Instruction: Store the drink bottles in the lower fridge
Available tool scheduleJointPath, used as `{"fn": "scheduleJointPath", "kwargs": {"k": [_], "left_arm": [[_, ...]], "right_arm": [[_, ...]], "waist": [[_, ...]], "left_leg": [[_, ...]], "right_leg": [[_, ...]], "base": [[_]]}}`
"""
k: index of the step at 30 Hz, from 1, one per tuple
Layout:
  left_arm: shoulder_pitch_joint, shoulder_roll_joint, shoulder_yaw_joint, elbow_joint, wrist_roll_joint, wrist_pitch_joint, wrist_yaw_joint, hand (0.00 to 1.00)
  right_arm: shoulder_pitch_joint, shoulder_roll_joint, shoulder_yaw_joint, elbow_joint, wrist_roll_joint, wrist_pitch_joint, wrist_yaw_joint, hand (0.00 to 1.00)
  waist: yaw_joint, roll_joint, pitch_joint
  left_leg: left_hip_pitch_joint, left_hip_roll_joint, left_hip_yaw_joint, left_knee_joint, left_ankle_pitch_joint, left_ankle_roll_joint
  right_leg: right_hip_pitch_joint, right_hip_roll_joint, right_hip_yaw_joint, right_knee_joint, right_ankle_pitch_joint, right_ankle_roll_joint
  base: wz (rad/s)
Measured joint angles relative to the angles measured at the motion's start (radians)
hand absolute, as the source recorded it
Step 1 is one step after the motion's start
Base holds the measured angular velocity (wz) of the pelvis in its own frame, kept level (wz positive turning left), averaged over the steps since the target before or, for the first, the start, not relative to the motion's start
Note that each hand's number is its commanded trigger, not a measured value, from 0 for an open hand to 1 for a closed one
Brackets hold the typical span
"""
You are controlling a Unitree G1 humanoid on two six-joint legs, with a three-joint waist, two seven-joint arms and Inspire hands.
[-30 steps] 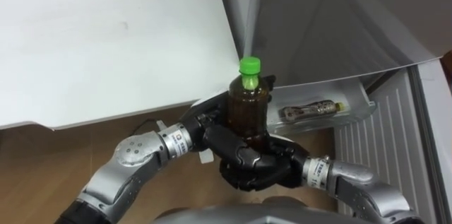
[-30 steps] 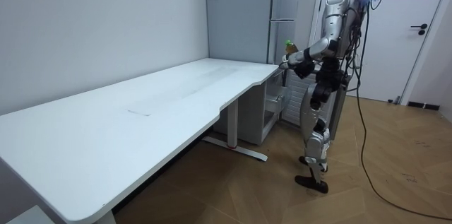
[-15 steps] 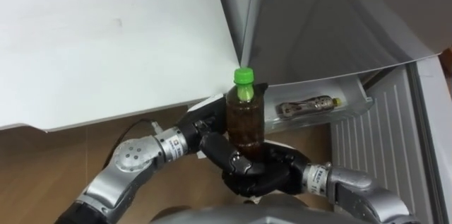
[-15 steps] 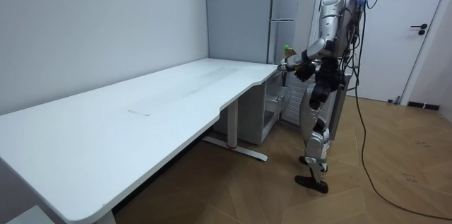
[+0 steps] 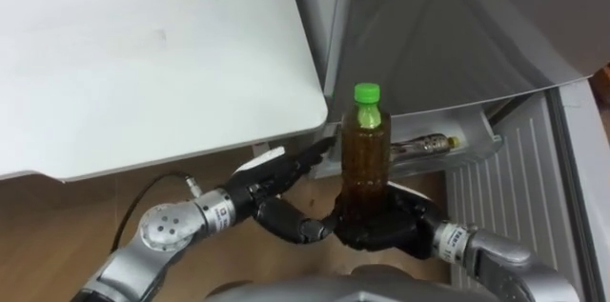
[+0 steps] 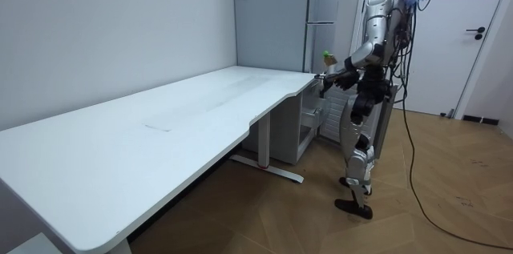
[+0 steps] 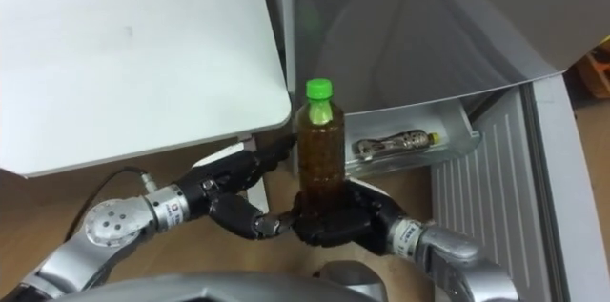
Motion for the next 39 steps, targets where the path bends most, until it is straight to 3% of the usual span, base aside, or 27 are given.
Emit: {"fn": "scheduleJointPath", "kwargs": {"k": [4,9,18,23,30,34,36,39], "left_arm": [[0.024,0.019,0.012,0.037,0.062,0.026,-0.001,0.00],[0.045,0.016,0.033,0.067,0.143,0.035,0.000,0.00],[0.048,0.019,0.042,0.090,0.168,0.034,0.021,0.00],[0.073,0.020,0.038,0.102,0.174,0.037,0.031,0.00],[0.078,0.015,0.050,0.188,0.145,0.029,0.088,0.00],[0.051,-0.015,0.084,0.280,0.142,0.026,0.133,0.00],[0.033,-0.029,0.108,0.337,0.136,0.023,0.155,0.00],[-0.015,-0.053,0.125,0.468,0.122,0.008,0.181,0.00]], "right_arm": [[0.023,0.002,-0.043,0.010,0.116,-0.022,-0.014,1.00],[0.024,0.006,-0.058,0.081,0.163,-0.041,-0.040,1.00],[0.034,0.002,-0.058,0.085,0.176,-0.045,-0.049,1.00],[0.025,0.004,-0.055,0.107,0.197,-0.055,-0.063,1.00],[-0.019,0.011,-0.057,0.211,0.307,-0.059,-0.191,1.00],[-0.087,0.017,-0.058,0.273,0.392,-0.059,-0.267,1.00],[-0.143,0.030,-0.059,0.300,0.493,-0.070,-0.299,1.00],[-0.220,0.049,-0.061,0.397,0.557,-0.094,-0.329,1.00]], "waist": [[-0.007,-0.002,-0.0010],[-0.015,-0.003,-0.0013],[-0.017,0.007,-0.0065],[-0.019,0.026,-0.0115],[-0.015,0.020,-0.0056],[0.000,0.014,-0.0085],[0.010,0.002,0.0000],[0.015,-0.007,0.0005]], "left_leg": [[0.001,0.000,0.000,0.000,0.000,0.000],[-0.005,0.000,0.000,-0.001,0.000,0.000],[-0.008,0.000,0.002,-0.002,0.000,0.000],[-0.022,0.000,0.002,-0.001,0.000,0.000],[-0.032,0.000,-0.002,0.003,0.000,0.000],[-0.078,-0.001,0.009,0.017,0.002,0.002],[-0.122,0.000,0.013,0.036,0.002,0.001],[-0.150,0.004,0.015,0.043,0.004,0.000]], "right_leg": [[0.003,0.001,0.000,-0.004,0.001,0.000],[-0.004,0.001,0.001,-0.005,0.002,0.001],[-0.008,0.001,0.001,-0.005,0.002,0.000],[-0.023,0.001,0.001,-0.002,0.003,0.000],[-0.033,-0.001,0.003,-0.001,0.002,0.000],[-0.092,-0.002,0.010,0.011,0.003,-0.001],[-0.123,0.000,0.007,0.017,0.012,-0.005],[-0.143,0.000,-0.001,0.016,0.020,-0.007]], "base": [[0.00],[0.00],[0.00],[0.00],[0.00],[-0.09],[-0.04],[0.07]]}}
